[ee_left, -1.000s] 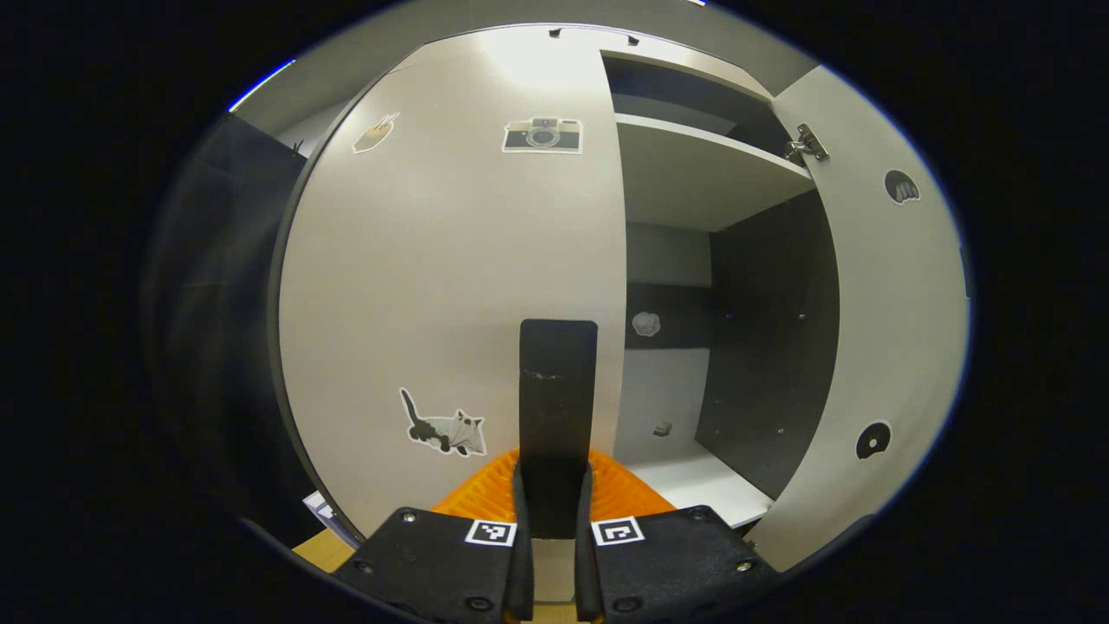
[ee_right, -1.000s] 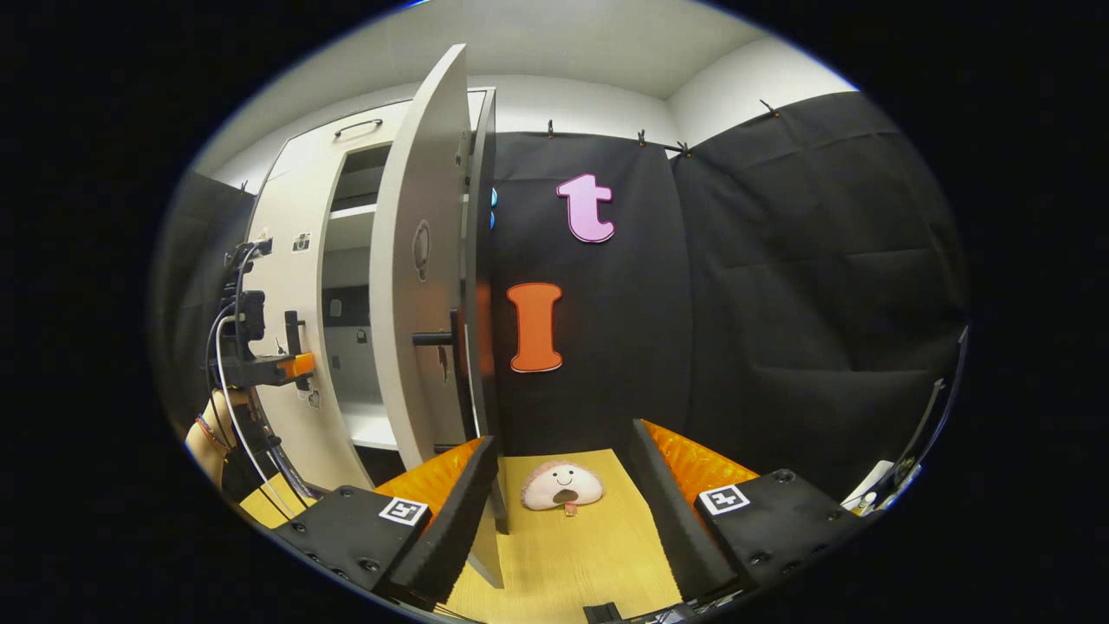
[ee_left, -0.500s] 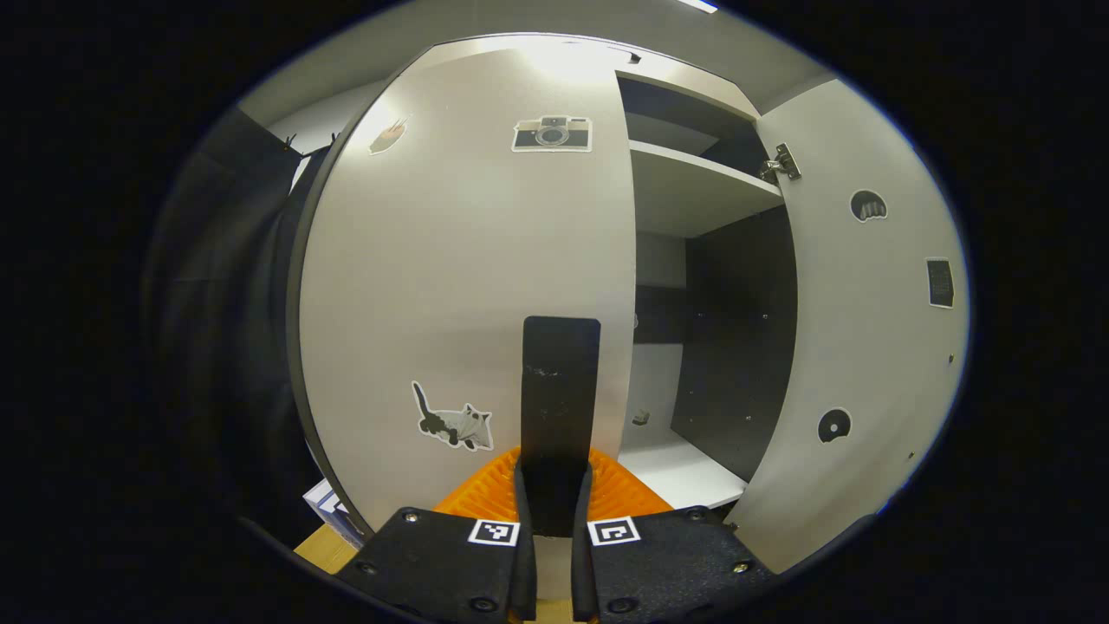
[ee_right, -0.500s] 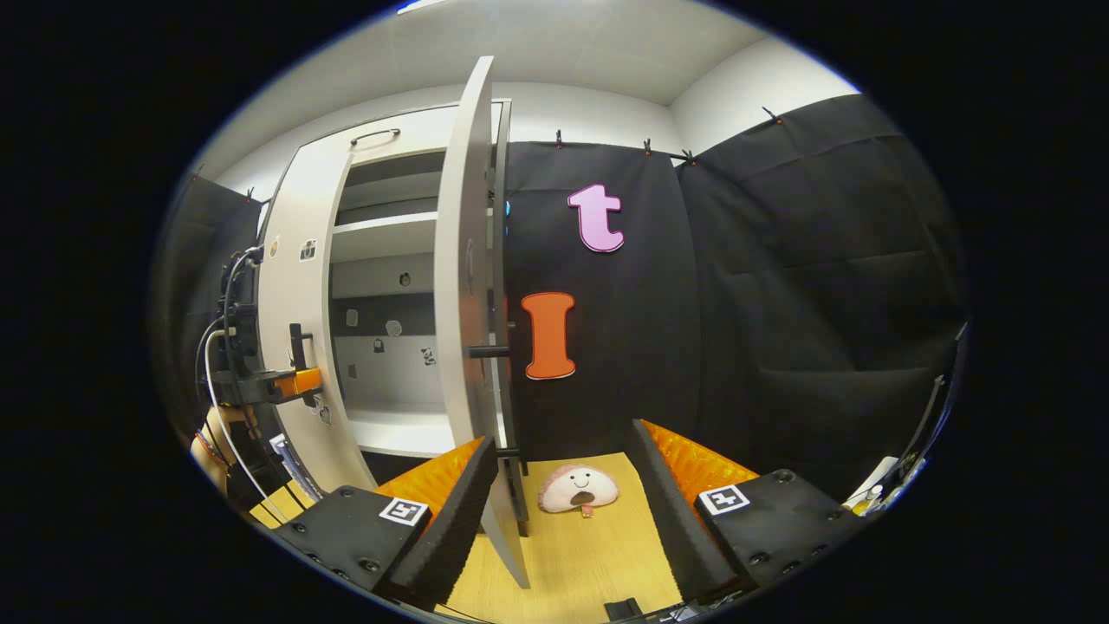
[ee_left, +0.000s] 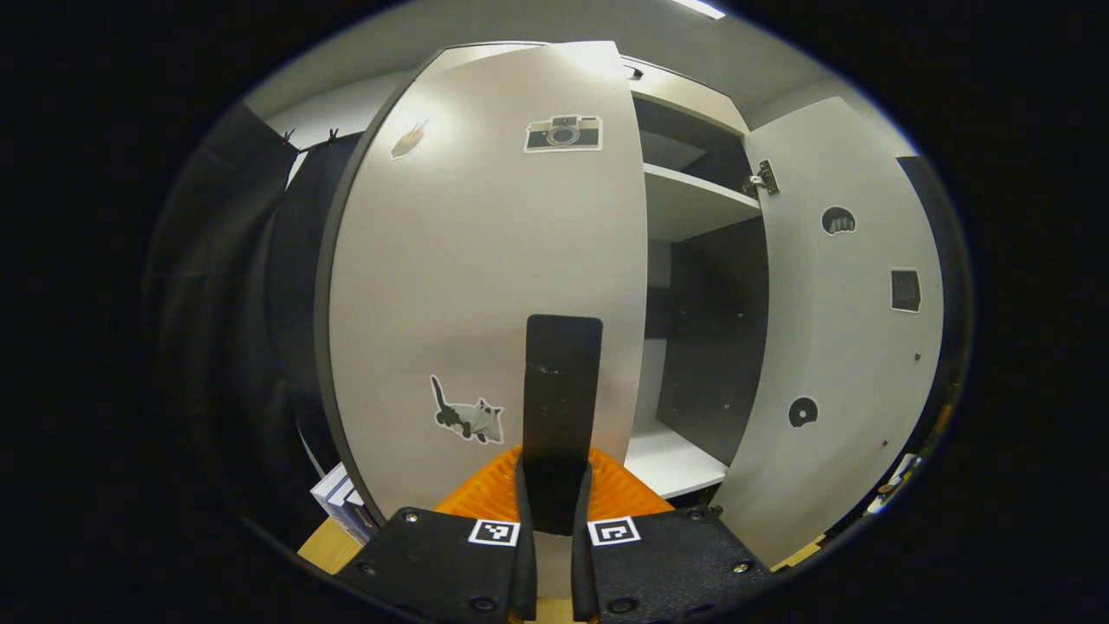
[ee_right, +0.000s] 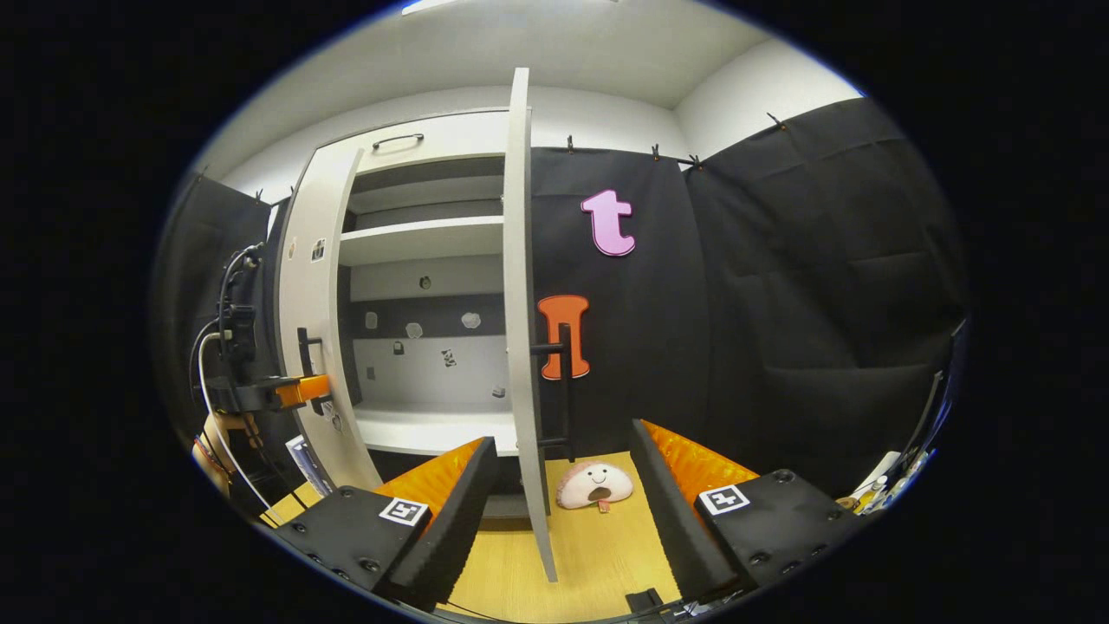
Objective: Open the right door of the double-door shoe cabinet with the right hand, and open the left door with the left hand.
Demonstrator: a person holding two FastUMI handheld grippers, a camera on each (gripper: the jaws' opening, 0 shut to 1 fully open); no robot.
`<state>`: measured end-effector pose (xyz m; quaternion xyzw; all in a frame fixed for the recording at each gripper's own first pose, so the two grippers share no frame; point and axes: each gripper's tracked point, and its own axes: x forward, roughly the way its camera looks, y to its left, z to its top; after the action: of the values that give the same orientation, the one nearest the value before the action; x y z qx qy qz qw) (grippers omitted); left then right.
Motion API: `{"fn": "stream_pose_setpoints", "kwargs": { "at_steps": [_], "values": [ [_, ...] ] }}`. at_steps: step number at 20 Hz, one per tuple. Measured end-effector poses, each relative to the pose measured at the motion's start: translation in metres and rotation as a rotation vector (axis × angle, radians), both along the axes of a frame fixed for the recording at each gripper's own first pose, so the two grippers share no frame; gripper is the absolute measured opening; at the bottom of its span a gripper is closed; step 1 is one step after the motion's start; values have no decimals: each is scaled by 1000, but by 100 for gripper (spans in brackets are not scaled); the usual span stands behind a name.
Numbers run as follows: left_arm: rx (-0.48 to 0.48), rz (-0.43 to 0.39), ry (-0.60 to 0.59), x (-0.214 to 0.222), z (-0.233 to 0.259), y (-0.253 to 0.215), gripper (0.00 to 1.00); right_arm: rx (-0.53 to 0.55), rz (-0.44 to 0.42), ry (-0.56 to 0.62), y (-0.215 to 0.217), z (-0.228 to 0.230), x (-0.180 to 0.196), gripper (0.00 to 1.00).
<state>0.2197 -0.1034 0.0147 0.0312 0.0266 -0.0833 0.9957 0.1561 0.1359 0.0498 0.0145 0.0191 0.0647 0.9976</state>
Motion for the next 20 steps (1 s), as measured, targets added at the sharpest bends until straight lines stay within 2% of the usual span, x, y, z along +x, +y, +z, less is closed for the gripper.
{"fn": "stream_pose_setpoints", "kwargs": {
  "at_steps": [12, 20],
  "values": [
    [-4, -87, -11, -20, -2, 15, 14, 17, -33, -6, 18, -1, -23, 98],
    [-17, -80, -16, -39, 0, 34, 15, -20, 12, 13, 31, -4, -12, 98]
  ]
}}
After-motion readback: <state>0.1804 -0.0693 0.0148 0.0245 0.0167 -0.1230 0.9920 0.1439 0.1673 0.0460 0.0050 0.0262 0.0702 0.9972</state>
